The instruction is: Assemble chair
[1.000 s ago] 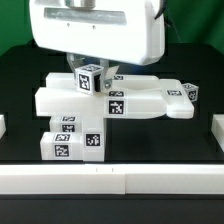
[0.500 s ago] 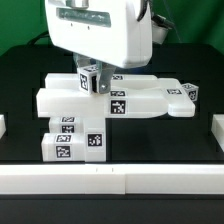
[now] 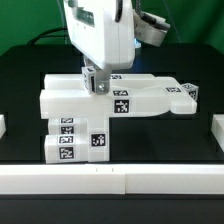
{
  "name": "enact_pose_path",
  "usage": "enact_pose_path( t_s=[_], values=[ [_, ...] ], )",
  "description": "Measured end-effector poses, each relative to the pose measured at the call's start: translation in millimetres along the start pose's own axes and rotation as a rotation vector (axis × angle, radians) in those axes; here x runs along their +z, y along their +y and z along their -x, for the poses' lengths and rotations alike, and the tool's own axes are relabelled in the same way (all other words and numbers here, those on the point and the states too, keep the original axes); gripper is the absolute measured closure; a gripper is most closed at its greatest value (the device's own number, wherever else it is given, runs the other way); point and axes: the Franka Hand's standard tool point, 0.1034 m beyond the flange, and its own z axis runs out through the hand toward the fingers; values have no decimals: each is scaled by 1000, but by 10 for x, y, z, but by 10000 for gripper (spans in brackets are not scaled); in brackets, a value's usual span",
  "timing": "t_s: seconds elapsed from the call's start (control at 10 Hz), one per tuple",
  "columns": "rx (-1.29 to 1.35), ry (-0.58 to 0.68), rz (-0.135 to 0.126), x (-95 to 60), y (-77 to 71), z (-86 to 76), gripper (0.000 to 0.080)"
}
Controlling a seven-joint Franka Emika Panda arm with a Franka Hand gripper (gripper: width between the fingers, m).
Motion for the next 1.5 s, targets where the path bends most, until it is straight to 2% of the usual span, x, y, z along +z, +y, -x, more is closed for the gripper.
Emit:
enact_pose_path(
  t_s=[0.2, 0.4, 0.5, 0.6, 0.7, 1.2, 1.5],
  values=[
    [96, -7, -3, -1, -8, 19, 528],
    [74, -7, -3, 3, -6, 22, 528],
    [33, -7, -3, 4, -5, 22, 296],
    [29, -8, -1, 6, -4, 27, 296],
    [1, -7, -1, 6, -5, 31, 182],
    [-436, -5, 0, 9, 0, 26, 150],
    [-753, 15, 20, -5, -12, 26, 150]
  ],
)
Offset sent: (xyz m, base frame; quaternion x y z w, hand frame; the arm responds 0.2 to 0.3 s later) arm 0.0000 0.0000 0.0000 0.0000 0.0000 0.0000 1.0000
